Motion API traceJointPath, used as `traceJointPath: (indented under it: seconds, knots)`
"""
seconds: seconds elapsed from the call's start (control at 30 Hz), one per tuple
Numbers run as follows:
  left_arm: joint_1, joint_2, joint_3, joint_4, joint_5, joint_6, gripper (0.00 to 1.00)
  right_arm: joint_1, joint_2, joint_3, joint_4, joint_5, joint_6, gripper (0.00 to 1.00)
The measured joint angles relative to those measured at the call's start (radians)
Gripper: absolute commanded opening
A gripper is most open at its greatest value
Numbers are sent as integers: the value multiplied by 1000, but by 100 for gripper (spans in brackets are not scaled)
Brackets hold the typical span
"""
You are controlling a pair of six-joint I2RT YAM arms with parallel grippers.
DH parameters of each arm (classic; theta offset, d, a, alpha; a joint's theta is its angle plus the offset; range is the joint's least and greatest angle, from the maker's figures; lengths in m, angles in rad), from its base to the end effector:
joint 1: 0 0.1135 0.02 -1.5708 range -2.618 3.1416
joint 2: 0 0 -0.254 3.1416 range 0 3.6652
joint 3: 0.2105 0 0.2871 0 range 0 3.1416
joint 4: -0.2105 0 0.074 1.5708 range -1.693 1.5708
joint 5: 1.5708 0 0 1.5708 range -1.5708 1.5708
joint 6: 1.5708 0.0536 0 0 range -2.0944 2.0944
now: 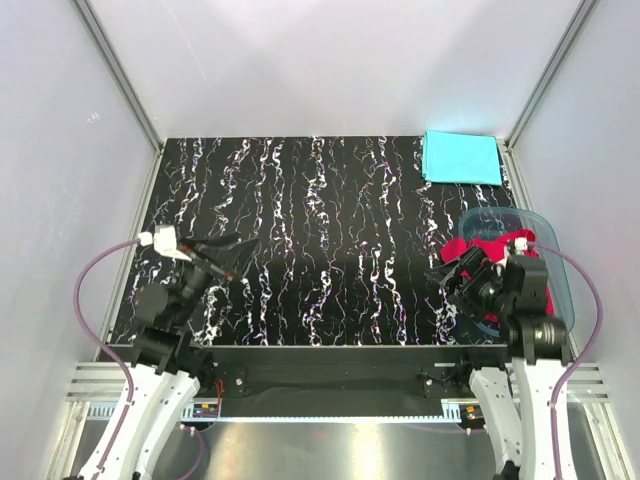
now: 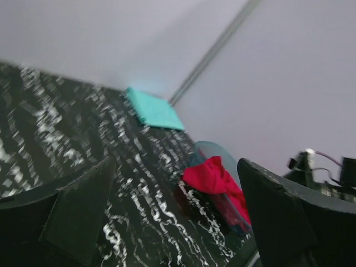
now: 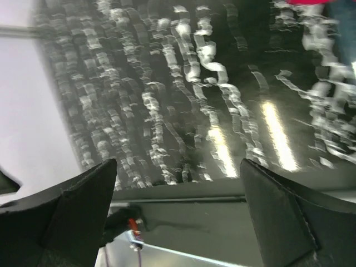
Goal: Fold and stack the t-shirts
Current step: Grab the tshirt from the pile
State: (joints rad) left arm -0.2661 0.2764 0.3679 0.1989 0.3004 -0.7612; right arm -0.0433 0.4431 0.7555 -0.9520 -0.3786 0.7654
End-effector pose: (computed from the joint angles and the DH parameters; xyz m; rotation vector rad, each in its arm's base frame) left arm 0.1596 -0.0599 0.3041 -0.0645 1.3695 -1.0634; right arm 0.1393 0.0138 0.2919 0.6921 2.1727 0.8097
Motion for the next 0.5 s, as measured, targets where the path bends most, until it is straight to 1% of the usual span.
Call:
traceJointPath:
  seconds: [0.1, 0.17, 0.23, 0.27, 0.3, 0.33, 0.37, 0.4, 0.43, 0.5]
  knots:
    - [-1, 108, 63, -133, -93, -27, 99, 0, 151, 119, -100, 104, -69, 100]
    - [-1, 196, 118, -210, -140, -42, 99, 0, 267, 234, -169, 212, -93, 100]
    - [-1, 273, 163, -257, -175, -59, 99, 0, 348, 311, -189, 301, -118, 90]
    - [-1, 307, 183, -280, -191, -68, 99, -1, 391, 340, -196, 349, -126, 81]
    - [-1, 333, 196, -296, -205, -75, 99, -2, 427, 359, -198, 398, -132, 76]
    - [-1, 354, 209, -314, -218, -79, 99, -2, 456, 367, -198, 434, -130, 68]
    - [-1, 370, 219, -328, -231, -79, 99, -6, 497, 372, -198, 473, -131, 58]
    - [-1, 386, 233, -349, -248, -78, 99, -13, 536, 375, -196, 504, -134, 44]
    - [-1, 397, 249, -366, -261, -72, 99, -26, 577, 375, -190, 529, -134, 42]
    - [-1, 416, 291, -396, -287, -54, 99, -60, 671, 375, -167, 564, -124, 43]
